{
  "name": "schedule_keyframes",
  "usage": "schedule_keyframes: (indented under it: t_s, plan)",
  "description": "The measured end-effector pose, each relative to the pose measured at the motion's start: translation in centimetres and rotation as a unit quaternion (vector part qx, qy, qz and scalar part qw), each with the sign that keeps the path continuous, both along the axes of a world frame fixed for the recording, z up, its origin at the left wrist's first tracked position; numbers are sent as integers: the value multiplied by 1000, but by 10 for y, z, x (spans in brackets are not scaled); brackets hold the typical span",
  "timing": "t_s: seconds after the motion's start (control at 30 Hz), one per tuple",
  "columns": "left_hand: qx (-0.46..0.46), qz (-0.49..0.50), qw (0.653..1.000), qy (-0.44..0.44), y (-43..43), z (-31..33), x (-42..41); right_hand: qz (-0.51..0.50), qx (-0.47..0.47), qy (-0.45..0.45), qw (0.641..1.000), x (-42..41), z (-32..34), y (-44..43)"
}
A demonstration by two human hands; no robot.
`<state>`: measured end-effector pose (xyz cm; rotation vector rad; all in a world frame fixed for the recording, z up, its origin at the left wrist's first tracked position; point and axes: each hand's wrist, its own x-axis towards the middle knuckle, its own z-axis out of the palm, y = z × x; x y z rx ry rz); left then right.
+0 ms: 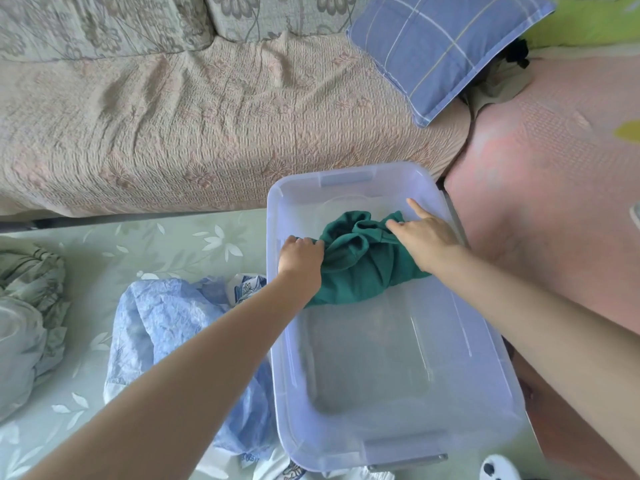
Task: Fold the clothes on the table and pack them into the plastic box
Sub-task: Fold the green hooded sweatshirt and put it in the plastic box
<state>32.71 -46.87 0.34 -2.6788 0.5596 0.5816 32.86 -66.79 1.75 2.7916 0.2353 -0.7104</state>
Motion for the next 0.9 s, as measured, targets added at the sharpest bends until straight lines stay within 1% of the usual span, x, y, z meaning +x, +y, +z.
schedule_keyframes:
  t_s: [0.1, 0.27, 0.33, 0.43, 0.53, 0.57, 0.6, 0.63, 0.67, 0.7, 0.73, 0.77, 0.83, 0.87, 0.9]
  plan:
    - [-16, 23, 999, 18, 1, 0, 8, -10, -5, 13, 1000, 2, 6, 6]
    - [-45, 99, 989, 95, 0, 1, 29, -26, 17, 12, 999, 7, 1, 3]
    - [-19, 105, 985, 139, -2, 7, 37, -34, 18, 16, 999, 10, 1, 3]
    - [34, 69, 983, 169, -6, 12, 48, -45, 27, 38, 998, 22, 1, 4]
    - [51, 85, 978, 184, -7, 10, 62, -110, 18, 103, 988, 45, -6, 7]
    - [59, 92, 976, 188, -8, 11, 65, -144, 35, 120, 982, 50, -7, 8]
    - [63, 101, 974, 194, -9, 10, 69, -181, 74, 125, 973, 54, -8, 9]
    - [68, 113, 970, 204, -9, 9, 73, -211, 126, 109, 963, 57, -10, 8]
    - [74, 125, 965, 216, -9, 7, 77, -236, 174, 75, 953, 59, -15, 8]
    - [78, 134, 961, 228, -9, 8, 78, -253, 192, 41, 947, 59, -19, 8]
    - [72, 136, 960, 233, -9, 8, 79, -270, 201, 20, 941, 59, -22, 6]
    - [56, 132, 963, 230, -8, 6, 78, -272, 208, 20, 939, 59, -25, 2]
    - [5, 120, 968, 219, -3, 1, 73, -256, 208, 60, 942, 60, -24, -2]
    - [-25, 119, 970, 213, -1, 0, 66, -239, 183, 90, 949, 56, -16, 0]
    - [-59, 114, 971, 202, 2, 0, 57, -178, 99, 104, 973, 49, -10, 0]
